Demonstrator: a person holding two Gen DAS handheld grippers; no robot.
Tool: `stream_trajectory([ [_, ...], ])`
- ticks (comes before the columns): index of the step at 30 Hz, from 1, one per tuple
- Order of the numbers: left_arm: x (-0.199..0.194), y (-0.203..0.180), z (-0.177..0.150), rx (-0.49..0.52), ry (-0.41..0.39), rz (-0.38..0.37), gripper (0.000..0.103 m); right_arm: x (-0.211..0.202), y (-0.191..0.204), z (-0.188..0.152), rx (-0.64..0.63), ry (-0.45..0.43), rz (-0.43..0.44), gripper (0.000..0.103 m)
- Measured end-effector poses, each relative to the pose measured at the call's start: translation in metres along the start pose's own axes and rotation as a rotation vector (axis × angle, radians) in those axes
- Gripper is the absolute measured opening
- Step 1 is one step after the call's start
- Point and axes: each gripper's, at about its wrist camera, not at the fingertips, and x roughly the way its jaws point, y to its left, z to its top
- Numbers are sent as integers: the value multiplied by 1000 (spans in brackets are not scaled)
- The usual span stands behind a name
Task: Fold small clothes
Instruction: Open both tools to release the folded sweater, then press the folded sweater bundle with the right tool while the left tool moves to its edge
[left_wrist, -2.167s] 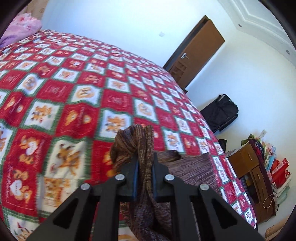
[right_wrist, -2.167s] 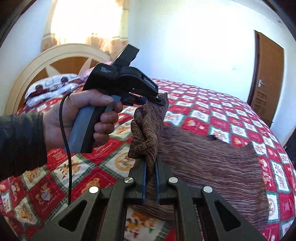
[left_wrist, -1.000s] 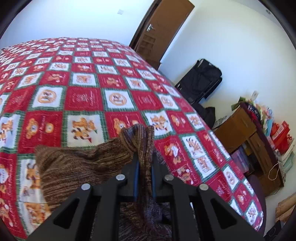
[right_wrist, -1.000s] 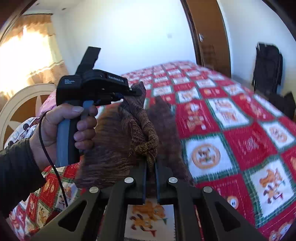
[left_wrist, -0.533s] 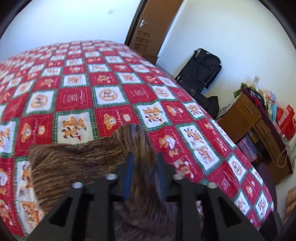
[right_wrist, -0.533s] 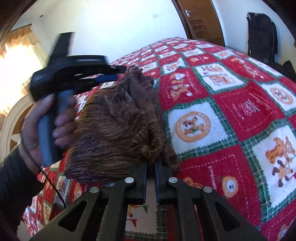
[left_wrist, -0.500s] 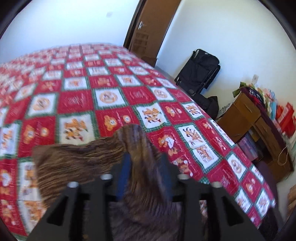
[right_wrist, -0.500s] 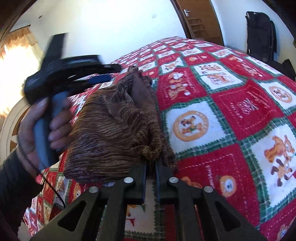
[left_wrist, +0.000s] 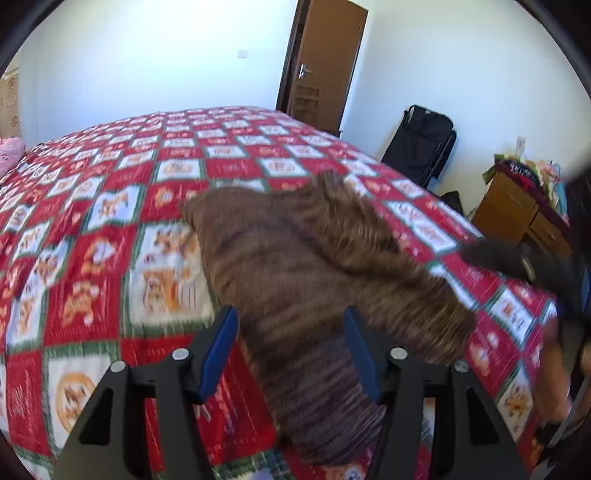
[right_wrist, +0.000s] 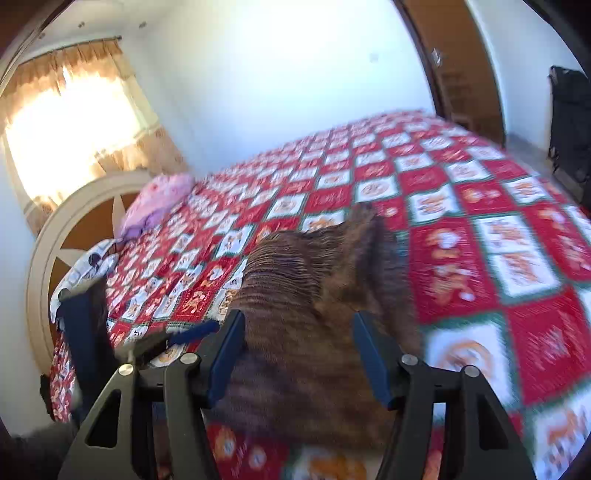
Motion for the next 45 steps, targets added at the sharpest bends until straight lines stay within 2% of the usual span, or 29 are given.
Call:
stream_trajectory([
  [3, 9, -3, -12, 29, 20, 29, 65, 51, -14, 17, 38, 123, 7, 45],
  [5, 9, -4, -15, 45, 32, 30, 67, 73, -30, 21, 52, 161, -101, 45],
  [6, 10, -4, -16, 49, 32, 29, 74, 84, -44, 22, 73, 189, -147, 39],
  [8, 12, -2, -18, 47, 43, 19, 78, 85, -64, 24, 112, 177, -191, 36],
  [9, 13, 0, -19, 32, 52, 14, 78, 80, -68, 26, 107, 174, -243, 36],
  [10, 13, 3, -20, 19, 53, 5, 78, 75, -69, 27, 117, 165, -246, 36],
  [12, 12, 7, -21, -10, 47, -21, 80, 60, -65, 32, 113, 119, -269, 38],
  [13, 12, 8, -21, -18, 48, -26, 81, 50, -54, 35, 75, 69, -288, 38],
  [15, 13, 9, -22, -29, 57, -38, 84, 45, -31, 41, -6, 26, -243, 38],
  [18, 20, 7, -23, -23, 103, -32, 88, 67, -4, 48, -80, 98, -81, 38],
  [19, 20, 5, -23, -15, 103, -26, 88, 80, 0, 49, -103, 138, -54, 38],
  [20, 20, 3, -24, -5, 109, -21, 89, 92, -1, 50, -116, 162, -73, 38],
  [22, 19, -2, -26, 20, 114, -6, 90, 116, -20, 55, -71, 199, -177, 38],
  [24, 18, -4, -28, 31, 118, 9, 90, 125, -53, 64, 45, 195, -188, 38],
  [27, 17, -5, -29, 39, 116, 11, 91, 114, -67, 73, 100, 154, -245, 38],
  [29, 17, -4, -29, 33, 120, 1, 92, 100, -65, 72, 129, 132, -213, 38],
  [31, 17, -2, -29, 27, 119, -13, 93, 89, -51, 64, 93, 118, -179, 38],
  [33, 16, -1, -29, 21, 118, -19, 93, 83, -30, 50, 28, 130, -99, 38],
  [35, 17, -1, -29, 19, 117, -19, 93, 82, -15, 35, -33, 142, -69, 38],
  [39, 18, -3, -29, 24, 120, -10, 94, 93, -20, 0, -103, 220, -131, 38],
  [40, 18, -3, -29, 28, 120, -7, 94, 88, -25, -3, -112, 188, -119, 38],
  [45, 20, -3, -28, 32, 123, -1, 96, 59, -19, -12, -185, 170, -176, 39],
])
